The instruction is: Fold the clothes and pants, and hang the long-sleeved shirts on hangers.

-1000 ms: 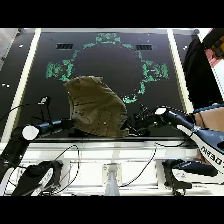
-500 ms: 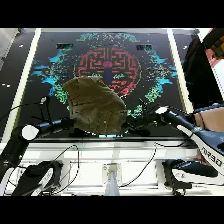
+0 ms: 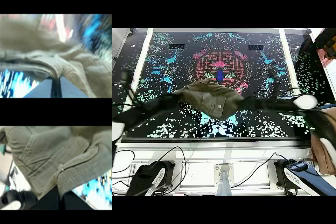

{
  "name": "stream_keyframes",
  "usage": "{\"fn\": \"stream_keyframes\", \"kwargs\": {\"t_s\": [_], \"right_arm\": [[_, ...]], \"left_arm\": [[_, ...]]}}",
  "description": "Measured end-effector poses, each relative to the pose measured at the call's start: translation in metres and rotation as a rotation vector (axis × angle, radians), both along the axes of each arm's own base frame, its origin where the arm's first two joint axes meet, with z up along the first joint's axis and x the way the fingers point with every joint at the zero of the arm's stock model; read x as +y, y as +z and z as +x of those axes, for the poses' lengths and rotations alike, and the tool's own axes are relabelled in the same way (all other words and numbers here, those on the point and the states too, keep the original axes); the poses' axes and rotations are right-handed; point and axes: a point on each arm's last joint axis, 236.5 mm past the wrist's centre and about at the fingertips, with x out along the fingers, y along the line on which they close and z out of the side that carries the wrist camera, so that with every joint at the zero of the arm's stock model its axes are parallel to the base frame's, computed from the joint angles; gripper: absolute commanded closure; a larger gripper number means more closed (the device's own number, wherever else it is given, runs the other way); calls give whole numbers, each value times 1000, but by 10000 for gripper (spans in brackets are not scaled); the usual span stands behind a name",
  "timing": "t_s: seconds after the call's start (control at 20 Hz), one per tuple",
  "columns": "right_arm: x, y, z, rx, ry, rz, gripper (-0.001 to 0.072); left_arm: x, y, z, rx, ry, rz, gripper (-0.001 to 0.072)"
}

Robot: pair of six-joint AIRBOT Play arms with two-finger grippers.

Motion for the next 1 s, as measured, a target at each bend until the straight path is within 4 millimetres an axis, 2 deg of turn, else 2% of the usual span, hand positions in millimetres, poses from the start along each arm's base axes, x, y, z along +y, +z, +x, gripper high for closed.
{"fn": "stream_keyframes", "kwargs": {"t_s": [0.15, 0.3, 0.4, 0.55, 0.65, 0.75, 0.9, 1.0], "right_arm": [[-18, 84, 2, -186, -70, 6, 691], [-30, 167, -18, -358, -108, 43, 691], [-34, 214, -42, -451, -110, 69, 691], [-38, 253, -77, -512, -89, 92, 692], [-39, 264, -93, -532, -80, 91, 692], [-42, 263, -91, -529, -91, 67, 692], [-46, 233, -53, -449, -126, -12, 692], [-46, 195, -15, -353, -146, -72, 691]], "left_arm": [[12, 79, -9, -233, 60, -51, 645], [24, 143, -37, -431, 107, -125, 645], [29, 172, -59, -521, 118, -178, 645], [29, 197, -89, -593, 103, -256, 646], [26, 201, -100, -590, 83, -296, 646], [21, 194, -97, -541, 66, -324, 646], [11, 157, -67, -395, 57, -326, 645], [5, 118, -36, -261, 66, -319, 645]]}}
